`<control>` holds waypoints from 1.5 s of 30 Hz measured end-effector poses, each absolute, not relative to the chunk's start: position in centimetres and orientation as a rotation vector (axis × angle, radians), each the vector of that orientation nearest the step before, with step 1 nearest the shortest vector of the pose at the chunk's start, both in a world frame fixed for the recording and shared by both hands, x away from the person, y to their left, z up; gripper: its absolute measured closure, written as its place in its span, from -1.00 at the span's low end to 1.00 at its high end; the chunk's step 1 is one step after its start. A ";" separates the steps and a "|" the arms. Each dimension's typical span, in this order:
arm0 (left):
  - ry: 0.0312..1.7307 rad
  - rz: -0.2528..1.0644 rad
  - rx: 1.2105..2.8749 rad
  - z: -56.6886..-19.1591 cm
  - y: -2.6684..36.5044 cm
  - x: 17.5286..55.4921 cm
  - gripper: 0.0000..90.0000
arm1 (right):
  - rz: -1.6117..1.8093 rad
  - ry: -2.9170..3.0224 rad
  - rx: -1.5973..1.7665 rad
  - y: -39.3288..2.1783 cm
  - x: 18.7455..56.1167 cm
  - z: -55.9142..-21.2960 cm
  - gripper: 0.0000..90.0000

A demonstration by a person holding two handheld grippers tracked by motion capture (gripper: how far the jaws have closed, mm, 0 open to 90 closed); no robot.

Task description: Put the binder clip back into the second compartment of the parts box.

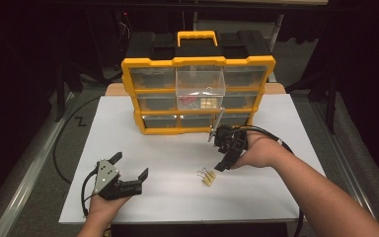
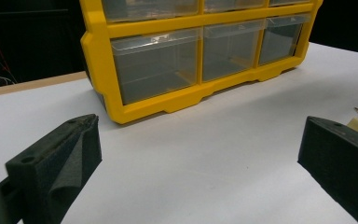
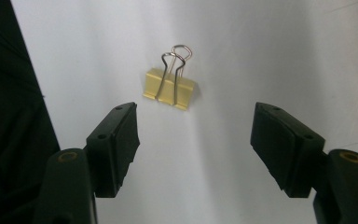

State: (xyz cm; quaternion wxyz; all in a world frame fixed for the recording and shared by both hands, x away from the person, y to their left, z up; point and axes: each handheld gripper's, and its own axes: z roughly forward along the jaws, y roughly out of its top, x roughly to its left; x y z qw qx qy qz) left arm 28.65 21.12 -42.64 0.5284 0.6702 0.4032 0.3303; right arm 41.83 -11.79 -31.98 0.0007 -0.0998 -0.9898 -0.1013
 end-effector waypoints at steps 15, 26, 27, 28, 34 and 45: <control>0.961 0.790 1.600 -42.6 21.1 28.6 -0.99 | -0.354 -3.092 -0.298 -11.9 41.5 -35.2 -0.27; 0.959 0.790 1.602 -42.6 21.1 28.7 -0.99 | -0.329 -3.065 -0.260 -11.1 41.5 -37.2 -0.27; 0.960 0.790 1.600 -42.6 21.1 28.7 -0.99 | -0.335 -3.063 -0.259 -11.0 41.4 -37.3 -0.26; 0.960 0.790 1.600 -42.6 21.1 28.7 -0.99 | -0.340 -3.061 -0.250 -10.8 41.5 -37.5 -0.25; 0.958 0.791 1.602 -42.6 21.1 28.7 -0.99 | -0.359 -3.051 -0.226 -10.0 41.6 -37.7 -0.18; 0.955 0.790 1.604 -42.6 21.1 28.7 -0.99 | -0.371 -3.050 -0.193 -9.0 42.0 -37.6 0.15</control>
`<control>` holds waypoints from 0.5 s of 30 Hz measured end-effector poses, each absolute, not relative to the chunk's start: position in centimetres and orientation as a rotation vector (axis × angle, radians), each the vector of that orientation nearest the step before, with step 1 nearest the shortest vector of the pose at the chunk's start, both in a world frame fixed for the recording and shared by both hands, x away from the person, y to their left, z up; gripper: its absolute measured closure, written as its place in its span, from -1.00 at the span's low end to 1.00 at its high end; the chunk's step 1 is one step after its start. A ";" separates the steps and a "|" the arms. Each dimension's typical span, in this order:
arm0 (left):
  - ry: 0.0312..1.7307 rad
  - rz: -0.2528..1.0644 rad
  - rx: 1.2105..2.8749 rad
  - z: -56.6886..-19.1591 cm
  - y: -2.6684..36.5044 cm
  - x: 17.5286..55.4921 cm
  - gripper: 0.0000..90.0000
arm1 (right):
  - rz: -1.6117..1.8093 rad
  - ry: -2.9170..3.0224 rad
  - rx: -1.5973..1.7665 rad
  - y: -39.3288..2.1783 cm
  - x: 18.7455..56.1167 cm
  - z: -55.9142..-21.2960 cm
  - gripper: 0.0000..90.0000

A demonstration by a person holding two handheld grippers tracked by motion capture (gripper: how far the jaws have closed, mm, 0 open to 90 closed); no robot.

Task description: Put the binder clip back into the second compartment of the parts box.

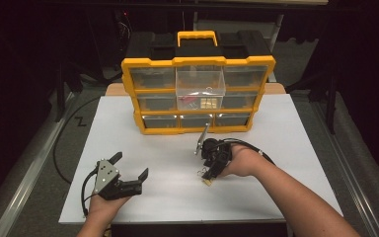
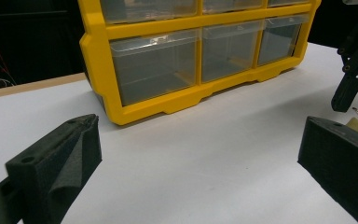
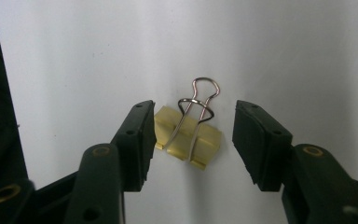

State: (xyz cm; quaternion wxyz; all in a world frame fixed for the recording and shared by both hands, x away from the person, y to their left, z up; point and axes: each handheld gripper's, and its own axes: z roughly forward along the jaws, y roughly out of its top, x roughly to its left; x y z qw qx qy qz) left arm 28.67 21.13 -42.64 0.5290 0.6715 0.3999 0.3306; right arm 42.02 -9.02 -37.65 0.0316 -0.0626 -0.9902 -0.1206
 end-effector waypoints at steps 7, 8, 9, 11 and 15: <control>0.955 0.788 1.603 -42.6 21.1 28.7 -0.99 | -0.377 -3.037 -0.148 -8.5 42.2 -37.8 0.50; 0.956 0.789 1.601 -42.6 21.2 28.7 -0.99 | -0.371 -3.030 -0.150 -8.4 42.2 -37.9 0.53; 0.957 0.788 1.601 -42.6 21.2 28.7 -0.99 | -0.362 -3.038 -0.138 -8.3 42.2 -37.8 0.59; 0.957 0.788 1.601 -42.6 21.2 28.7 -0.99 | -0.370 -3.036 -0.140 -8.2 42.3 -37.7 0.67; 0.957 0.786 1.601 -42.6 21.2 28.7 -0.99 | -0.365 -3.011 -0.165 -8.3 42.3 -37.7 0.71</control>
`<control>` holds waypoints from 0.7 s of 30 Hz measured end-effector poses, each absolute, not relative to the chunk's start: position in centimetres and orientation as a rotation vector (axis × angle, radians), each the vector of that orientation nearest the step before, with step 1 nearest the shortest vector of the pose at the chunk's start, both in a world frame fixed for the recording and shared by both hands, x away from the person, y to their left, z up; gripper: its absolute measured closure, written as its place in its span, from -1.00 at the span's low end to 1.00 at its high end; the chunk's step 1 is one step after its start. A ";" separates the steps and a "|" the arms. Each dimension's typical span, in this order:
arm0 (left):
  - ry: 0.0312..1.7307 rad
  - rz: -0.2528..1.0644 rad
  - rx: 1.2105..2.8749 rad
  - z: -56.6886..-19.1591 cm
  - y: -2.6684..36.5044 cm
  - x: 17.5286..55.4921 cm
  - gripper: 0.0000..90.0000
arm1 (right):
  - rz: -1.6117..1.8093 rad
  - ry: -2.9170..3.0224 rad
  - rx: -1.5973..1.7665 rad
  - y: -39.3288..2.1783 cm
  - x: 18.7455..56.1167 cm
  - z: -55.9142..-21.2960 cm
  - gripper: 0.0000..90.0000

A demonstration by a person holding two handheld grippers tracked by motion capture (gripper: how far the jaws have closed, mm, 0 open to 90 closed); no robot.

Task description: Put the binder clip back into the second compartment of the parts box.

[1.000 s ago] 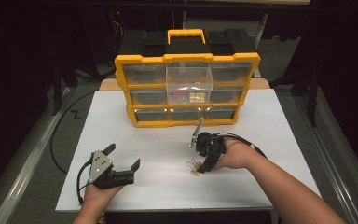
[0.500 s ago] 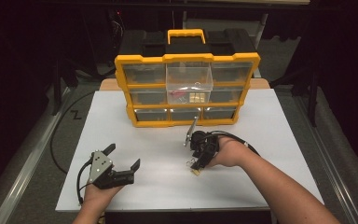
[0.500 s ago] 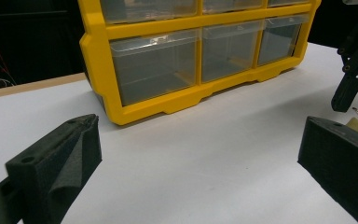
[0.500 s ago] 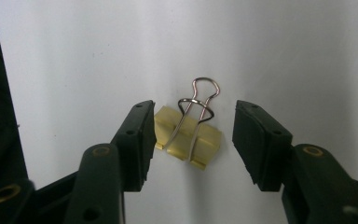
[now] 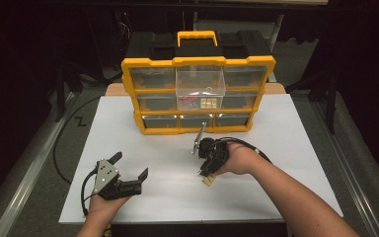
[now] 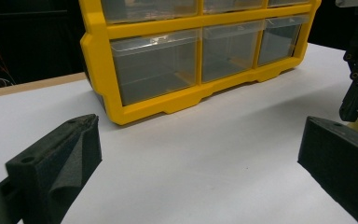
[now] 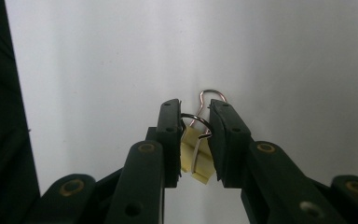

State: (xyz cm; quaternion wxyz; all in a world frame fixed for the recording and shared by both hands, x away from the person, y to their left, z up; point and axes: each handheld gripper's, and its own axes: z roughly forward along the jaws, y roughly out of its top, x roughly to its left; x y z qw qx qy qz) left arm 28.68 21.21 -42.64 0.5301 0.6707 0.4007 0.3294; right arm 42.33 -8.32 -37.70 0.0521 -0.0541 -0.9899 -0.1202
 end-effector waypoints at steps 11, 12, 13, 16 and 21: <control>0.959 0.785 1.602 -42.7 21.2 28.7 -0.99 | -0.353 -2.989 -0.180 -9.0 42.2 -37.2 0.80; 0.959 0.785 1.601 -42.7 21.2 28.7 -0.99 | -0.367 -2.977 -0.189 -9.1 42.2 -37.1 0.87; 0.957 0.786 1.600 -42.6 21.2 28.7 -0.99 | -0.374 -2.978 -0.181 -9.1 42.1 -37.0 0.90; 0.961 0.785 1.600 -42.6 21.2 28.7 -0.99 | -0.388 -2.943 -0.198 -9.1 42.0 -36.7 0.99; 0.959 0.787 1.598 -42.6 21.2 28.7 -0.99 | -0.415 -2.928 -0.220 -9.2 41.9 -36.2 1.00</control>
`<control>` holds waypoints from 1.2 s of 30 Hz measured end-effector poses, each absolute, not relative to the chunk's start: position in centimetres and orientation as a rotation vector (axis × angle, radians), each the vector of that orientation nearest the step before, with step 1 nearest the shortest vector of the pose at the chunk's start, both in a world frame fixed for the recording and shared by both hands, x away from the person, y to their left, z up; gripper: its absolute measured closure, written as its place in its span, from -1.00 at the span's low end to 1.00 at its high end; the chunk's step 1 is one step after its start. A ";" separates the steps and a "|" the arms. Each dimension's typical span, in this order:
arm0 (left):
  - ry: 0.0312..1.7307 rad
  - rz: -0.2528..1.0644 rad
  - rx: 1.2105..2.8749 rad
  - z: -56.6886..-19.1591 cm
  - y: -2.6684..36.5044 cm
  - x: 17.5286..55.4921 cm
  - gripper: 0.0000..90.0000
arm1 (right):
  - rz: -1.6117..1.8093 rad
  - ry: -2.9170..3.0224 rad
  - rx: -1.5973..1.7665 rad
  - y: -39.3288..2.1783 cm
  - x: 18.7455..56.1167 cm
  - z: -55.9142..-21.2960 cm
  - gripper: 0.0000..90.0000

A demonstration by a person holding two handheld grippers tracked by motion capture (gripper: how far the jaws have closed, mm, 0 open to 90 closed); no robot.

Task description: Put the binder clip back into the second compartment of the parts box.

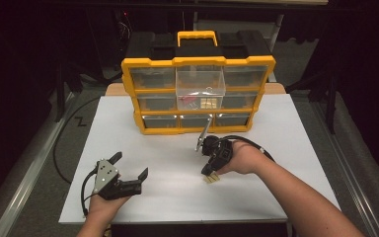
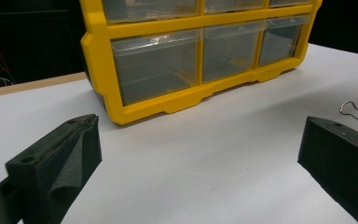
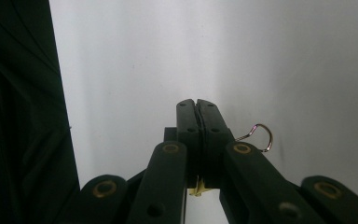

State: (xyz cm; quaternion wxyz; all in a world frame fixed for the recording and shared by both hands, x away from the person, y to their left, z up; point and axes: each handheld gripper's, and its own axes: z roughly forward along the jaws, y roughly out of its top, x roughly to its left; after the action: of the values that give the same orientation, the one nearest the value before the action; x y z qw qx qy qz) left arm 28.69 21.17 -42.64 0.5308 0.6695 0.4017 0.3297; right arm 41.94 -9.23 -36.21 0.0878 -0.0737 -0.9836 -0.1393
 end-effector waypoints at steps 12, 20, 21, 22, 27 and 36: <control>0.960 0.786 1.601 -42.7 21.1 28.7 -0.99 | -0.449 -2.971 -0.231 -10.4 42.1 -34.7 1.00; 0.958 0.788 1.603 -42.7 21.1 28.7 -0.99 | -0.431 -3.004 -0.256 -10.6 42.3 -34.2 1.00; 0.958 0.789 1.603 -42.7 21.1 28.7 -0.99 | -0.440 -2.996 -0.254 -10.7 42.3 -34.2 1.00; 0.958 0.788 1.604 -42.7 21.1 28.7 -0.99 | -0.436 -2.996 -0.250 -10.7 42.3 -34.1 1.00; 0.960 0.789 1.602 -42.7 21.1 28.7 -0.99 | -0.448 -2.963 -0.253 -11.0 42.2 -33.0 1.00; 0.958 0.791 1.604 -42.7 21.1 28.7 -0.99 | -0.466 -2.984 -0.256 -11.7 42.3 -30.9 1.00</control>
State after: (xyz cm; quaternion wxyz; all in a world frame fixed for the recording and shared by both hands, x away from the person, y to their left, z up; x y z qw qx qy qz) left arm 28.72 21.05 -42.68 0.5282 0.6713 0.4009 0.3311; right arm 42.33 -11.65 -30.91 0.0554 -0.0842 -0.9830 -0.1536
